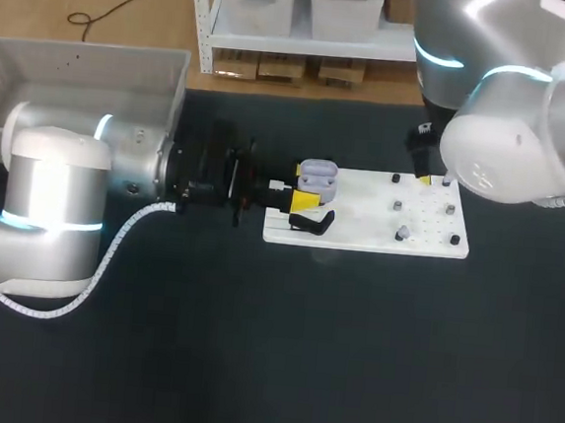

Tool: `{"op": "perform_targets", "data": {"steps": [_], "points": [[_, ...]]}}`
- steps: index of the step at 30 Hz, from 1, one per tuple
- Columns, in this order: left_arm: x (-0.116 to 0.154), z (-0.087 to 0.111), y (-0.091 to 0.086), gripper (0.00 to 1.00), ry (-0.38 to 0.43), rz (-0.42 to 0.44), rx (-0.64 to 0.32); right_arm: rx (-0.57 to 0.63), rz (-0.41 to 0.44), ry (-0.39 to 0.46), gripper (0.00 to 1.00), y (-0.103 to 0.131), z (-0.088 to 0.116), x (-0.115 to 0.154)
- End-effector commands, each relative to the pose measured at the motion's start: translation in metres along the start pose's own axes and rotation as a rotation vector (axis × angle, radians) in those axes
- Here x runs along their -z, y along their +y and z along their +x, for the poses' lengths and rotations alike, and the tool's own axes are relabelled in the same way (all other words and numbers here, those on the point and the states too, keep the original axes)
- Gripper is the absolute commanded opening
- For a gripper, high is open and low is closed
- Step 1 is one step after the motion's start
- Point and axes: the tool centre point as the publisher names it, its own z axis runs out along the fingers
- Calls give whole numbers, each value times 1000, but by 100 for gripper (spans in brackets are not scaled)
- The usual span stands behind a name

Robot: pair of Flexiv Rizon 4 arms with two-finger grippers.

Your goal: Pick up each earbud case from the left stands, insert the matching earbuds, close the lid, and place the case in the box.

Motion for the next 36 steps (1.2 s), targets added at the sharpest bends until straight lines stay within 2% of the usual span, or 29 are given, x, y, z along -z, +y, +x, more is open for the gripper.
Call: {"op": "perform_targets", "data": {"steps": [1,10,12,16,22,27,36], "points": [[0,1,-2,0,-1,-6,-3,-1,1,-5,100,0,2,0],[0,1,-2,0,-1,-6,-3,-1,1,-5,100,0,2,0],[0,1,-2,0,-1,-6,-3,-23,-16,-8,100,-2,-5,3],[0,1,-2,0,-1,-6,-3,-67,9,-3,100,-2,-12,3],[0,1,-2,0,-1,-6,-3,-112,114,33,100,-2,-18,-11],[0,1,-2,0,-1,-6,-3,-129,123,51,100,-4,-23,-21],[0,1,-2,0,-1,-6,-3,37,50,61,100,0,-23,-28]]}}
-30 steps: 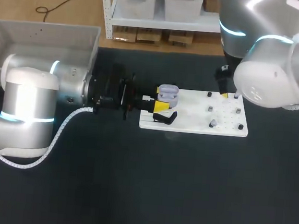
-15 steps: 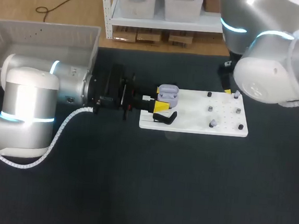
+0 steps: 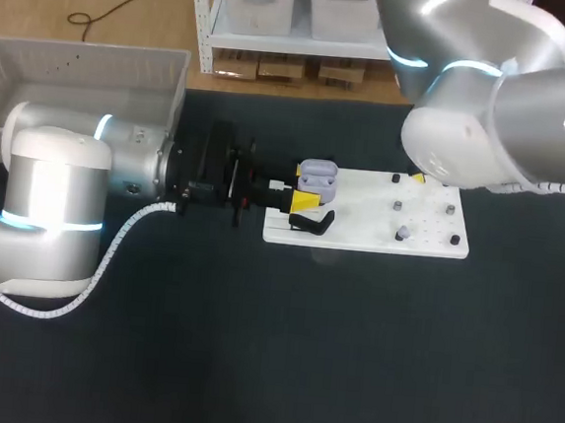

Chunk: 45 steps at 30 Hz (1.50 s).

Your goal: Pick up each earbud case from the left stands, insert the matching earbuds, close the lid, and place the case in the box.

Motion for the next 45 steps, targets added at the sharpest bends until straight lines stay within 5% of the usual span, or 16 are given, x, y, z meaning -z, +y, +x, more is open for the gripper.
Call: {"op": "perform_targets", "data": {"steps": [1,5,7,13,45], "points": [[0,1,-1,0,-1,-6,-3,47,-18,5,100,-2,0,-3],[0,1,-1,0,-1,-6,-3,59,2,-5,97,-1,-1,-8],[0,1,-1,0,-1,-6,-3,55,10,-14,73,-1,-2,-9],[0,1,-1,0,-1,-6,-3,45,20,-30,40,2,-2,-11],[0,1,-1,0,-1,-6,-3,32,63,-50,31,0,-8,-28]]}}
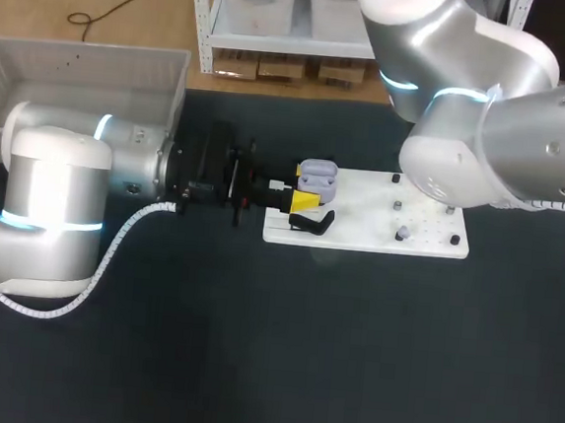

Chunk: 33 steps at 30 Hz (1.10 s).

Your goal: Pick up each earbud case from the left stands, insert the matching earbuds, close the lid, and place the case in the box.

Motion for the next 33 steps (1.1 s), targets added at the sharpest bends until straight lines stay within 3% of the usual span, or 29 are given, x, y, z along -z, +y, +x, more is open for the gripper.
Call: {"op": "perform_targets", "data": {"steps": [1,33], "points": [[0,1,-1,0,-1,-6,-3,-4,10,-13,31,-1,3,-1],[0,1,-1,0,-1,-6,-3,-14,-2,-8,22,0,4,-7]]}}
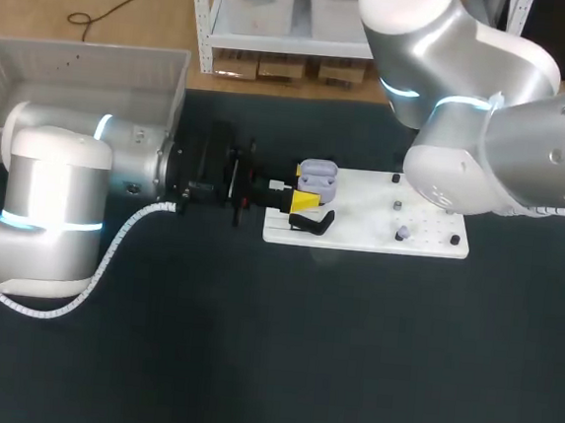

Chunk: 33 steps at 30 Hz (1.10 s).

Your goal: Pick up each earbud case from the left stands, insert the matching earbuds, close the lid, and place the case in the box.

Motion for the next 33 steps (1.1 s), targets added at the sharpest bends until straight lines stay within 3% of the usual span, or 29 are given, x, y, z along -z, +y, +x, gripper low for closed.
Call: {"op": "perform_targets", "data": {"steps": [1,3,12,20,23,29,33], "points": [[0,1,-1,0,-1,-6,-3,-2,-5,-2,18,-1,1,-1],[0,1,-1,0,-1,-6,-3,-4,-5,-3,0,-1,1,-1],[0,1,-1,0,-1,-6,-3,-5,0,-5,0,-5,3,7],[0,1,-1,0,-1,-6,-3,-46,9,9,0,-22,4,45],[0,1,-1,0,-1,-6,-3,-72,-6,55,0,-29,5,64],[0,1,-1,0,-1,-6,-3,-165,-63,229,0,-41,6,108],[0,1,-1,0,-1,-6,-3,-216,-149,292,0,-40,12,132]]}}
